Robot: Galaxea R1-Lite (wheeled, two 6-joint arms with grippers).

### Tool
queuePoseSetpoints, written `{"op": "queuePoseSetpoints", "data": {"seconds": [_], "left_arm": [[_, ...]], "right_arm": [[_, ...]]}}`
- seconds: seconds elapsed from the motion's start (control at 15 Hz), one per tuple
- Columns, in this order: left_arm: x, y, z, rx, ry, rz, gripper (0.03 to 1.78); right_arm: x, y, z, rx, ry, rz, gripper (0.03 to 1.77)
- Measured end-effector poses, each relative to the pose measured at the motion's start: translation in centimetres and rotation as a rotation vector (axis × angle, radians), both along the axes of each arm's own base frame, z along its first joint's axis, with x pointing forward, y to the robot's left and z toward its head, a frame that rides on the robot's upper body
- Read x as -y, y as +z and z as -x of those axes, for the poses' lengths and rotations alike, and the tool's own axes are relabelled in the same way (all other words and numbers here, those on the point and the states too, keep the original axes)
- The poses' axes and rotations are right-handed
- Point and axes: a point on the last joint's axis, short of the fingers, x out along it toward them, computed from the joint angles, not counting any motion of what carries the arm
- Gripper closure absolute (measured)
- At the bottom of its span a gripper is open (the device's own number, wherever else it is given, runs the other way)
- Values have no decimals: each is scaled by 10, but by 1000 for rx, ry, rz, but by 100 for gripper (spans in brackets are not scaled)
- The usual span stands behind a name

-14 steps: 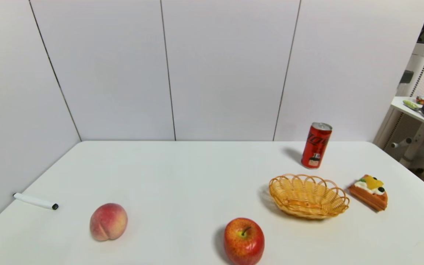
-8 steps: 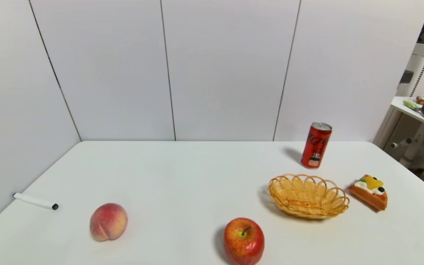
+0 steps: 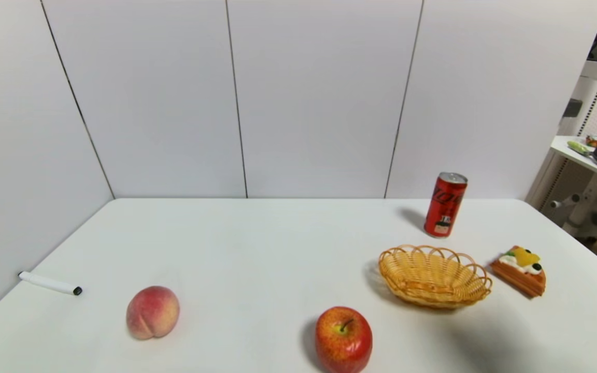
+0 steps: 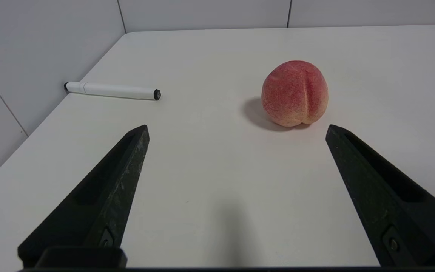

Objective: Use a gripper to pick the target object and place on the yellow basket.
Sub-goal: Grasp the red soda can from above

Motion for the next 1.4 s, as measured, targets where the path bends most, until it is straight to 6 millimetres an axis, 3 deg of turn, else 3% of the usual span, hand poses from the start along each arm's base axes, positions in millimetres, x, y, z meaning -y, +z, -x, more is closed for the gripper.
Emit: {"op": "queuePoseSetpoints", "data": {"seconds": [0.2, 0.4, 0.53, 0.67, 0.87, 1.4], "left_arm": [[0, 0, 0, 0, 0, 0, 12], [0, 0, 0, 0, 0, 0, 12], [0, 0, 0, 0, 0, 0, 12], [0, 0, 0, 0, 0, 0, 12], [0, 0, 0, 0, 0, 0, 12], [0, 0, 0, 0, 0, 0, 12]], "right_arm": [[0, 21, -86, -100, 16, 4, 11], [-2, 20, -176, -173, 31, 6, 11], [-5, 2, -228, -229, 44, 7, 11], [-7, -25, -265, -290, 63, 15, 11], [-9, -60, -295, -368, 76, 23, 11], [-9, -93, -307, -475, 77, 29, 11]]}}
